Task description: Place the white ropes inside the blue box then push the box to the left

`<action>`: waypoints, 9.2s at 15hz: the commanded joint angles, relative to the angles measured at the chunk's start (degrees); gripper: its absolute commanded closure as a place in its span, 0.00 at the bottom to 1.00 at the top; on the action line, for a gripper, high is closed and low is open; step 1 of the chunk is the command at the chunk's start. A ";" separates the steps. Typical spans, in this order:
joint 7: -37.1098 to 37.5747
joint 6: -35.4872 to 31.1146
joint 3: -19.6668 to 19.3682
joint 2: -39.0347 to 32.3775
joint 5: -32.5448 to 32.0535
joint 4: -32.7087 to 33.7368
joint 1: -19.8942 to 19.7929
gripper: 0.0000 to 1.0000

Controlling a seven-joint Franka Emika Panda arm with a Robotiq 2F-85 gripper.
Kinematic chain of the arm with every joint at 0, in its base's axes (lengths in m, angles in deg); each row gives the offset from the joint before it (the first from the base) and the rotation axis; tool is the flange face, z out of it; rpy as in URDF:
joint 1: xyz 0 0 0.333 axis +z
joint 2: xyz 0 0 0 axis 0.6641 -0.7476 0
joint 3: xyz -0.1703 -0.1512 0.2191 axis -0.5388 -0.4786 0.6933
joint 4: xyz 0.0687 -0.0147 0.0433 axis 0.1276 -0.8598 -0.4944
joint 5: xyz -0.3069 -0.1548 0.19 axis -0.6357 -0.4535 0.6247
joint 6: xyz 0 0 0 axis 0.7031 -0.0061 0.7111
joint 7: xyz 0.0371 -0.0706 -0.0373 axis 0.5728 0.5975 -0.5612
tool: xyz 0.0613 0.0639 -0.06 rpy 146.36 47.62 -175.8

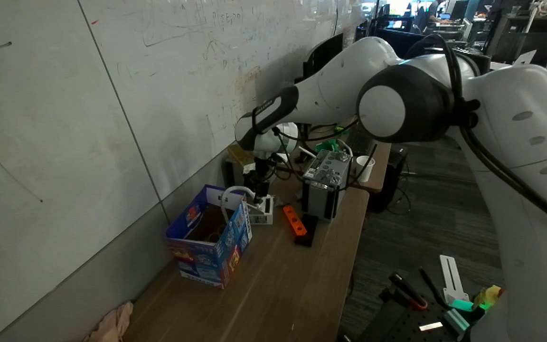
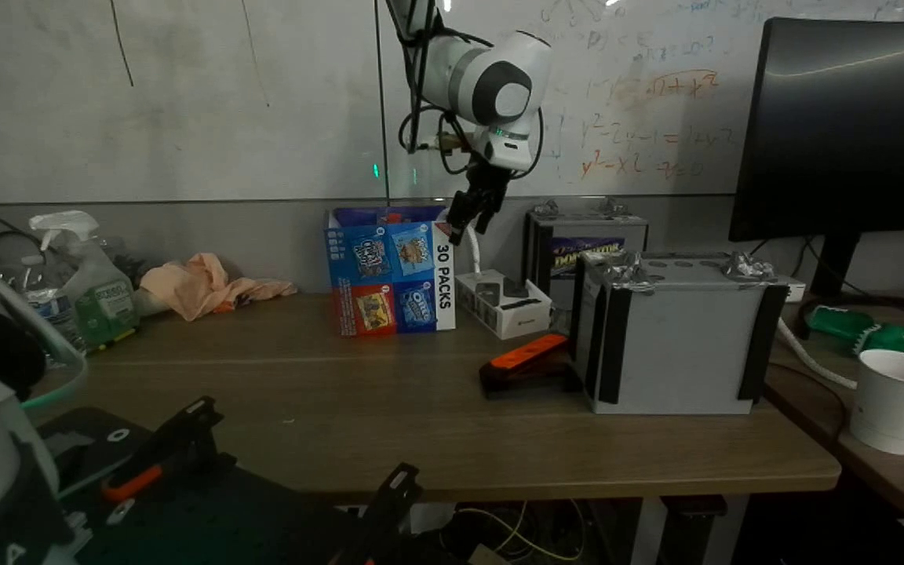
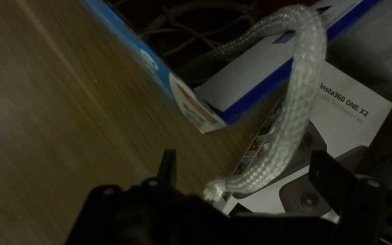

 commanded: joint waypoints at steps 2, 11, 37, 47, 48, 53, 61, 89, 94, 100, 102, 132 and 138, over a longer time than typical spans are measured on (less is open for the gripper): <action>-3.39 2.38 1.18 -1.72 2.68 3.29 -1.37 0.32; -5.80 5.42 0.45 -0.28 1.00 2.24 0.11 0.98; -16.40 2.81 6.32 14.39 -10.38 -7.10 14.09 0.97; -18.00 4.66 3.15 3.58 -16.73 0.40 17.87 0.56; -18.03 5.03 2.60 3.43 -18.02 0.48 18.34 0.47; -17.33 4.89 0.63 5.95 -22.83 -1.30 20.03 0.09; -16.24 4.24 0.16 12.42 -27.79 -6.52 21.37 0.00; -21.75 2.51 2.55 5.02 -20.81 -10.67 17.27 1.00; -24.75 3.07 4.52 5.60 -18.37 -12.17 16.78 0.99; -33.51 3.30 9.08 8.67 -14.55 -20.00 17.10 0.99; -35.48 2.92 10.36 10.02 -14.19 -23.48 17.93 0.99; -37.13 -4.67 12.61 15.00 -39.29 -31.53 44.22 0.67; -39.25 -2.82 14.11 20.02 -35.41 -32.20 42.75 0.20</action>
